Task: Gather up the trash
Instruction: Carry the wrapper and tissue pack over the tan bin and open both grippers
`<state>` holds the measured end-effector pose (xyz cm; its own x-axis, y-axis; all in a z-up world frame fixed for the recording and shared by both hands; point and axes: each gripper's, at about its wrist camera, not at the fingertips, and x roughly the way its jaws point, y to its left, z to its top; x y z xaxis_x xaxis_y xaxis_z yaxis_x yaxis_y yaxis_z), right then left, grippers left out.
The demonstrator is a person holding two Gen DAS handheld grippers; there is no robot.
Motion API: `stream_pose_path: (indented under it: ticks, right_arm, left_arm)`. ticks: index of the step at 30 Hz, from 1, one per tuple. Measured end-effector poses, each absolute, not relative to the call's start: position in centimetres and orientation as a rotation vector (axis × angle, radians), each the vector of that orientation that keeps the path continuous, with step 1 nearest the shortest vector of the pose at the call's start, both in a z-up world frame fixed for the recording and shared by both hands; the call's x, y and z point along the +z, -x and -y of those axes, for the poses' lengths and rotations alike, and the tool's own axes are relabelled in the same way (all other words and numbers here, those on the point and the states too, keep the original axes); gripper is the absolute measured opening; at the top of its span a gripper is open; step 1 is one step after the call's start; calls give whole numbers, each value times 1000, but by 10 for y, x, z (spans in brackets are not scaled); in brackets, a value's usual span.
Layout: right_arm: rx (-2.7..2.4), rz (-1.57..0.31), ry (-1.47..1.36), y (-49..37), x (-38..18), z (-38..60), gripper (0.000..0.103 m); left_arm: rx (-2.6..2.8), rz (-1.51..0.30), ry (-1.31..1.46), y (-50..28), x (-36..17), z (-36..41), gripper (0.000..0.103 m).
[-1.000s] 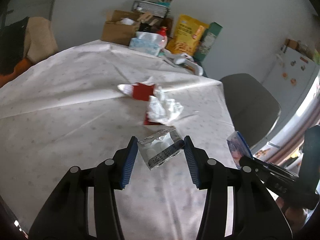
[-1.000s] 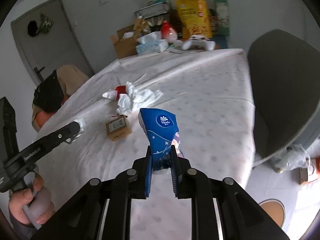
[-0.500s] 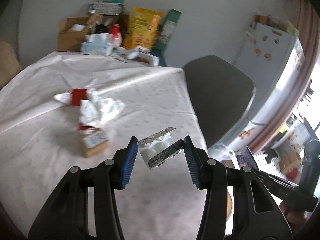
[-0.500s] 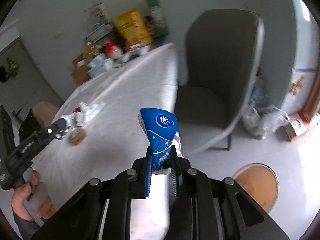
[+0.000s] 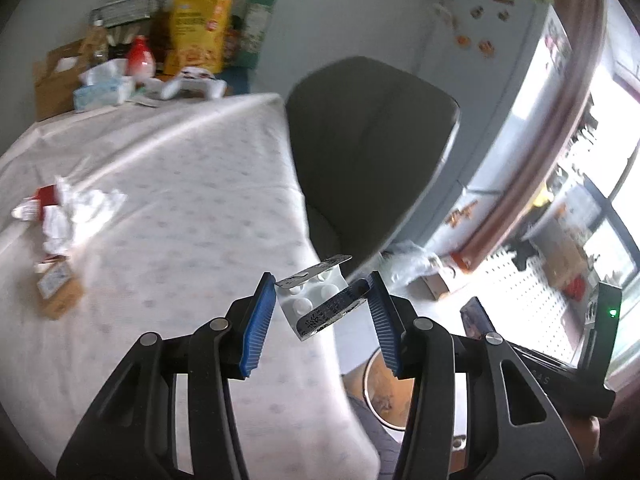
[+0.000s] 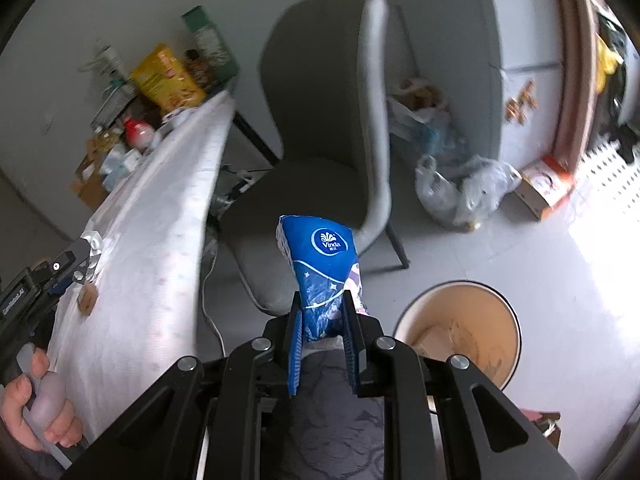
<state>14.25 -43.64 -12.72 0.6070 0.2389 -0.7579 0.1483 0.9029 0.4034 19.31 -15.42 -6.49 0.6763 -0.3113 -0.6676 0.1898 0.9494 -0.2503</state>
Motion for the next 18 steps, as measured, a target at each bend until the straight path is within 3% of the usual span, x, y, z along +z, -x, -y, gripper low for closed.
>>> stream_pose_path:
  ticks: [8, 10, 12, 16, 18]
  right_arm:
    - [-26, -956, -533, -136, -167, 479, 23]
    - [-49, -966, -560, -135, -179, 488, 34]
    - [-80, -968, -576, -132, -191, 498, 56]
    - [-102, -977, -613, -128, -207, 514, 58]
    - [-111, -977, -630, -125, -212, 524, 64]
  left_arm:
    - [-353, -842, 95, -205, -82, 213, 47]
    - [-367, -856, 77, -206, -85, 227, 47]
    - [-381, -867, 54, -206, -88, 240, 47]
    - [-407, -893, 13, -207, -96, 262, 47]
    - [-421, -914, -1, -208, -101, 275, 48]
